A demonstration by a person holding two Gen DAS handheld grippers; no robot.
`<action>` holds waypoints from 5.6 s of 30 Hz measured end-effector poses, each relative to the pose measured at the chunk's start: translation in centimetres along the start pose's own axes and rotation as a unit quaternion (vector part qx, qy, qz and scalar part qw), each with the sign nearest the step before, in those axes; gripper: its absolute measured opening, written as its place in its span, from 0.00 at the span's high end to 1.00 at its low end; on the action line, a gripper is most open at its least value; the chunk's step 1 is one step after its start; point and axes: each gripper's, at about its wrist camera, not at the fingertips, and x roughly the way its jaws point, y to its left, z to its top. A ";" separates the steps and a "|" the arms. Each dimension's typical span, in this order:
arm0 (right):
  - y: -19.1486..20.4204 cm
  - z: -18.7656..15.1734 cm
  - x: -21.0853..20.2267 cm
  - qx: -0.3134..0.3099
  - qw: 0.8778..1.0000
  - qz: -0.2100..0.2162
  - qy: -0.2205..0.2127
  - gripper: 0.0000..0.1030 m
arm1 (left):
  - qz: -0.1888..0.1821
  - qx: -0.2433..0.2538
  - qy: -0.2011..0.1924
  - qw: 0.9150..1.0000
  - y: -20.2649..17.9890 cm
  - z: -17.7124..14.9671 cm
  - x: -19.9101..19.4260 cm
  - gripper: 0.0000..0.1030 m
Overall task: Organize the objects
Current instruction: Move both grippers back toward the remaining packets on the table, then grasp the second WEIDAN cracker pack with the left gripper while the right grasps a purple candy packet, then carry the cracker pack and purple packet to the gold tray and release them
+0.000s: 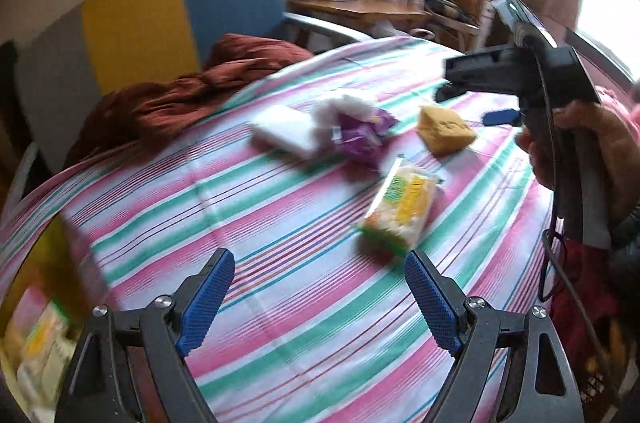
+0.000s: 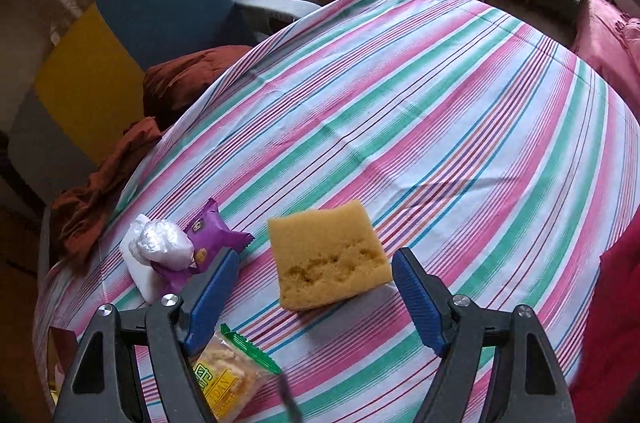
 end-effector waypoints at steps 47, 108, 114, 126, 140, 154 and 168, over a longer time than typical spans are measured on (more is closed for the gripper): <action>8.7 -3.1 5.5 -0.084 0.972 0.156 0.157 0.25 | -0.002 -0.040 0.000 0.999 -1.6 -2.5 6.6 0.52; 14.0 -5.2 4.5 -0.285 0.951 0.078 0.090 0.61 | 0.037 -0.073 -0.016 0.997 -0.7 -2.9 1.7 0.54; 13.7 -4.9 4.0 -0.281 0.953 0.081 0.079 0.61 | 0.050 -0.082 -0.051 0.994 0.2 -2.3 -2.0 0.54; 14.4 -5.5 3.3 -0.300 0.947 0.090 0.066 0.61 | 0.086 -0.105 -0.078 0.988 2.5 -3.5 -7.2 0.54; 14.7 -6.1 2.7 -0.307 0.947 0.082 0.050 0.61 | 0.118 -0.150 -0.086 0.978 6.3 -6.4 -10.6 0.53; 16.5 -9.3 2.6 -0.357 0.928 0.069 0.077 0.61 | 0.150 -0.202 -0.084 0.964 10.8 -9.5 -12.7 0.53; 21.0 -15.7 -3.3 -0.393 0.901 0.166 0.086 0.61 | 0.176 -0.270 -0.070 0.944 15.9 -15.2 -15.1 0.53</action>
